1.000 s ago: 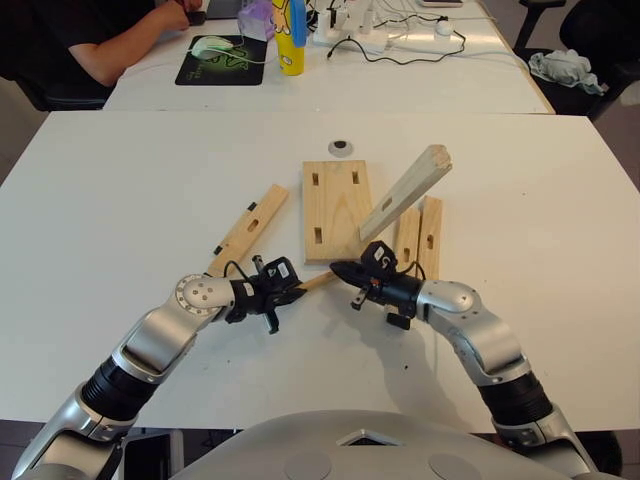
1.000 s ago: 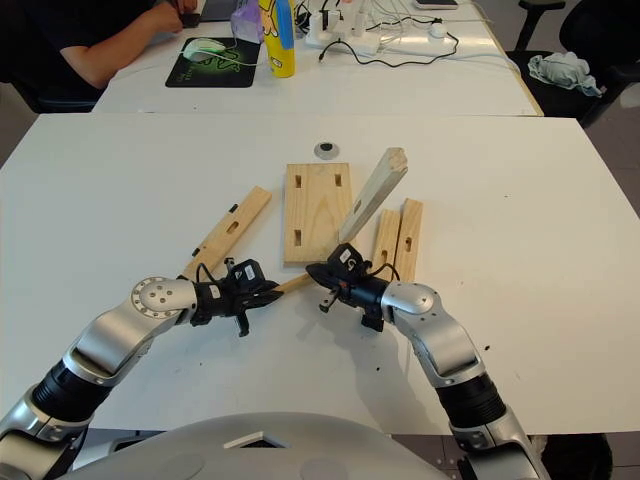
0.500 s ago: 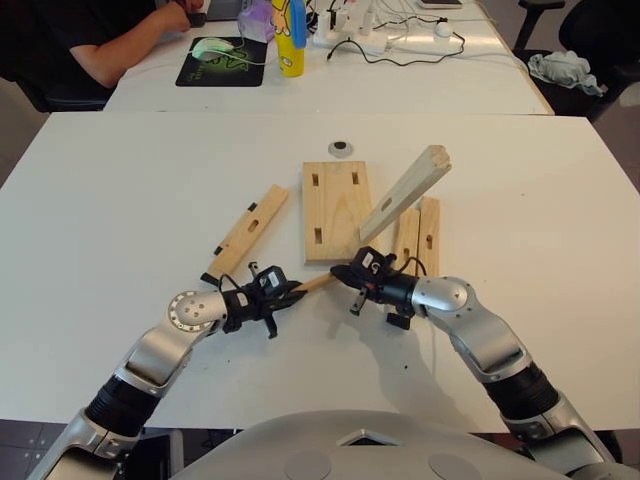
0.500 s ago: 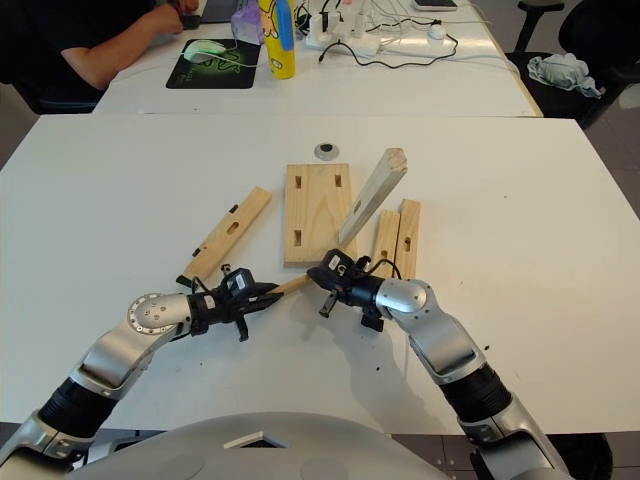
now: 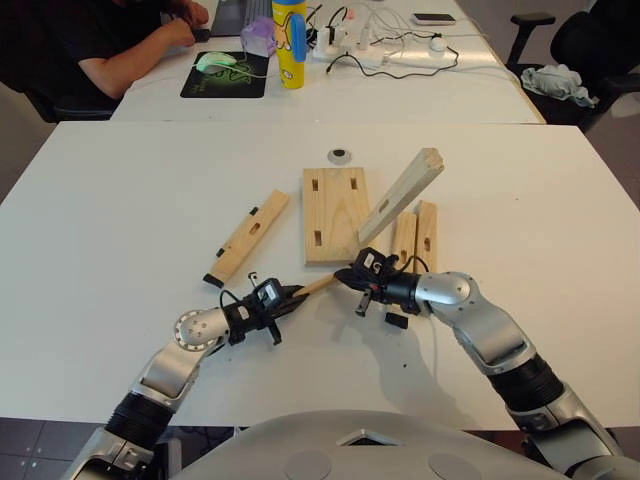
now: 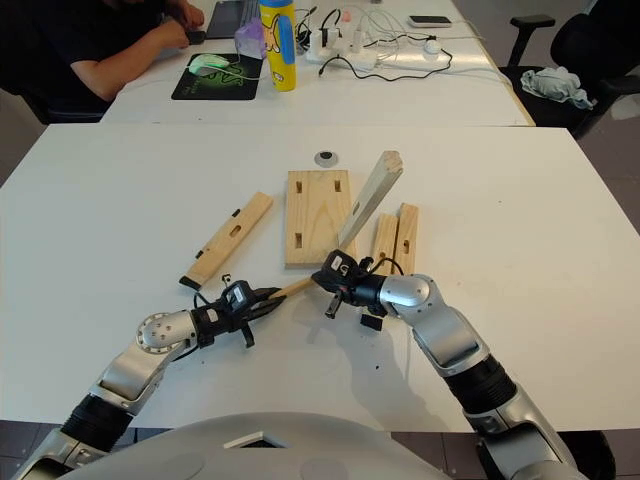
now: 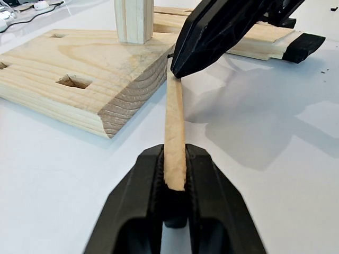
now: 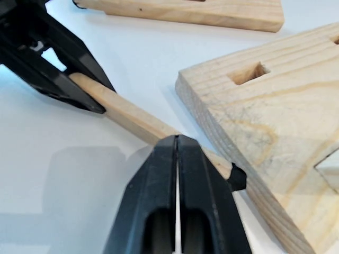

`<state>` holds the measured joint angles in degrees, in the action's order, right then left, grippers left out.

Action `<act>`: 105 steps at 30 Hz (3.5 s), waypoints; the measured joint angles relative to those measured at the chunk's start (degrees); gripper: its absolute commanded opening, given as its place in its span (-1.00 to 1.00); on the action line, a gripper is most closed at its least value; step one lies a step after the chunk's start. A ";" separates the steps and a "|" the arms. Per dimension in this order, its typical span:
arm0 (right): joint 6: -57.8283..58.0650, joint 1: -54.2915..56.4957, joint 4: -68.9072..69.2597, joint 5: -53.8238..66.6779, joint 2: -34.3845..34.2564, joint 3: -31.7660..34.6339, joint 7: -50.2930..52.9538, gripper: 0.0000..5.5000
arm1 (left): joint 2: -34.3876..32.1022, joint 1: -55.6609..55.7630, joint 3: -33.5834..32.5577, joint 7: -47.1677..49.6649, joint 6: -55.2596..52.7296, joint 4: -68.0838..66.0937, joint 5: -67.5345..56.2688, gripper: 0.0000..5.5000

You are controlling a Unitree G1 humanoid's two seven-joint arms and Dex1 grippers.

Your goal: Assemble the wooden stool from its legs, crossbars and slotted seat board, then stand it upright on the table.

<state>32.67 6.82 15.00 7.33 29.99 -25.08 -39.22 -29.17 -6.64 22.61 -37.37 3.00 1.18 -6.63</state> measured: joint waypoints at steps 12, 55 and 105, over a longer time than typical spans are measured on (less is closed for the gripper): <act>-3.10 -4.44 -1.96 6.72 -1.25 7.36 -2.87 -1.00 | -1.79 -2.04 -1.68 -0.70 5.27 1.27 2.69 -0.85; -15.23 -4.53 -2.01 7.00 -12.12 24.14 14.32 -1.00 | -8.06 35.63 -10.61 -30.35 -18.00 -2.25 -11.28 -0.85; -15.38 -6.48 0.26 -3.73 -11.01 19.15 17.11 -1.00 | -1.44 47.44 -6.11 -34.62 -29.02 -2.68 -5.77 -0.85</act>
<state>17.28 0.34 15.25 3.61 18.98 -5.93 -22.11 -30.61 40.80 16.50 -71.99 -26.02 -1.50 -12.40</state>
